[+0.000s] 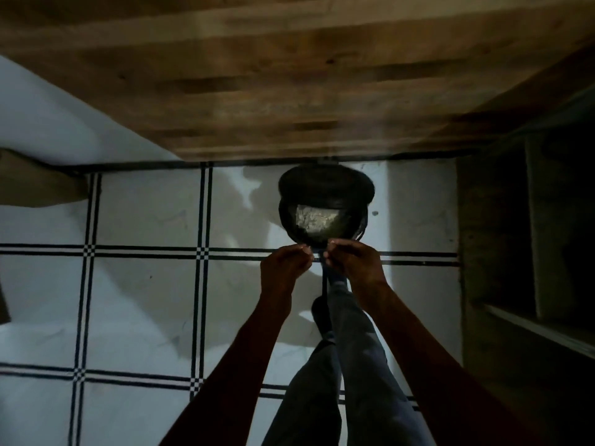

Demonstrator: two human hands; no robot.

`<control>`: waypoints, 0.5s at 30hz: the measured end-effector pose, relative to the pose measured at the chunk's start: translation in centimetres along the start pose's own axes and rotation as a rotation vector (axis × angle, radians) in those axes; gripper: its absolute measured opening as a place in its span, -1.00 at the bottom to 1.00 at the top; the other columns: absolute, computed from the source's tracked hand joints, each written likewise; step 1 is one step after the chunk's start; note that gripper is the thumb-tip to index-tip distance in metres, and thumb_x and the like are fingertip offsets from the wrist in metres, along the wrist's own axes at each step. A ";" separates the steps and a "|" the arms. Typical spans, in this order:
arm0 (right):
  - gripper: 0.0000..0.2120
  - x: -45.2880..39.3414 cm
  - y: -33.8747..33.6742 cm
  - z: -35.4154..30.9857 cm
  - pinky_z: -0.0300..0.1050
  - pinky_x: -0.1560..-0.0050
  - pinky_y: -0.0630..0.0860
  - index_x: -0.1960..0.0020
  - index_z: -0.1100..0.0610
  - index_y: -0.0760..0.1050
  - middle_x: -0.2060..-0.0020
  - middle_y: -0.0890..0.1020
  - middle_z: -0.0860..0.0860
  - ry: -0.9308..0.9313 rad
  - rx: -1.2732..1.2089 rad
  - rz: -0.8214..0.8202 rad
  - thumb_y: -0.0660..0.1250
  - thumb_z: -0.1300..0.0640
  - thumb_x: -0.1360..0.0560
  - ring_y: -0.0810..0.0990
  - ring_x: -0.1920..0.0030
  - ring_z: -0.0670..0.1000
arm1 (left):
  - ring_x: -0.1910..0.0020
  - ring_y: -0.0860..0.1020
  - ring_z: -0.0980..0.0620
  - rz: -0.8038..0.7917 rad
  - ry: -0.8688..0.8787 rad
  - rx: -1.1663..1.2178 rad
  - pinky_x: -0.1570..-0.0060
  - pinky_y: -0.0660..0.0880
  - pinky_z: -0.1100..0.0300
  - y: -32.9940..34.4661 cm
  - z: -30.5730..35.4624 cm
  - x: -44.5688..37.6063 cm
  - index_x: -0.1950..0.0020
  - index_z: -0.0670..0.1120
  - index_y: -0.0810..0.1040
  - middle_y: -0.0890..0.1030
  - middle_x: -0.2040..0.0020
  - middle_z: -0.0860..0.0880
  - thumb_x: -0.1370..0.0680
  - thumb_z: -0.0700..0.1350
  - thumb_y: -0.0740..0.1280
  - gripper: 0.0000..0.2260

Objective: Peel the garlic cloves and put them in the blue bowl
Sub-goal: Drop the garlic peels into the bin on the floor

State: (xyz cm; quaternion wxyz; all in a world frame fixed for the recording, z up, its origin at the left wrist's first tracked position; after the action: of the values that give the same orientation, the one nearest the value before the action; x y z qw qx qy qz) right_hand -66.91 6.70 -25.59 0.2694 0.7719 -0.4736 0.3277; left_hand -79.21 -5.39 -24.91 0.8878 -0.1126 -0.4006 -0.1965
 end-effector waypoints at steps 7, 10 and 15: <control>-0.81 -9.3 1.9 3.6 -0.26 0.20 0.67 -0.12 0.42 0.62 0.27 0.71 0.12 0.133 -0.011 0.016 0.42 0.48 -0.52 0.70 0.29 0.02 | 0.09 0.72 -0.10 0.005 -0.047 0.011 0.07 0.65 0.19 1.1 -5.7 -10.3 -0.02 -0.30 0.70 0.74 0.08 -0.24 -0.52 -0.38 0.46 -0.90; -0.91 -15.0 1.6 5.9 -0.16 0.18 0.66 0.01 0.38 0.66 0.24 0.73 0.17 0.116 0.109 0.067 0.42 0.47 -0.52 0.69 0.33 -0.04 | 0.12 0.72 -0.05 0.002 -0.026 -0.074 0.06 0.66 0.13 2.3 -7.7 -16.6 -0.01 -0.21 0.72 0.75 0.12 -0.13 -0.54 -0.31 0.48 -0.92; -0.78 -23.4 1.6 9.3 0.04 -0.17 0.59 0.11 0.06 0.56 0.00 0.71 0.16 0.162 0.174 0.136 0.40 0.34 -0.61 0.60 0.07 0.05 | 0.19 0.67 0.10 -0.082 -0.014 -0.236 0.13 0.60 0.30 3.5 -10.6 -24.8 -0.17 -0.31 0.66 0.71 0.09 -0.09 -0.57 -0.37 0.41 -0.82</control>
State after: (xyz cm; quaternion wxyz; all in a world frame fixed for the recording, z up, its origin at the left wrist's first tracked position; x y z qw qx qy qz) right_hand -73.88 12.25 -49.20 0.2162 0.7294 -0.4712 0.4463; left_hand -85.55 0.39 -50.75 0.8567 -0.2010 -0.3854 -0.2776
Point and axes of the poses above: each hand's wrist, its own x-axis away from the middle knuckle, its own y-axis out of the palm, z = x × y, the point moved 5 cm from there along -x, towards the middle knuckle
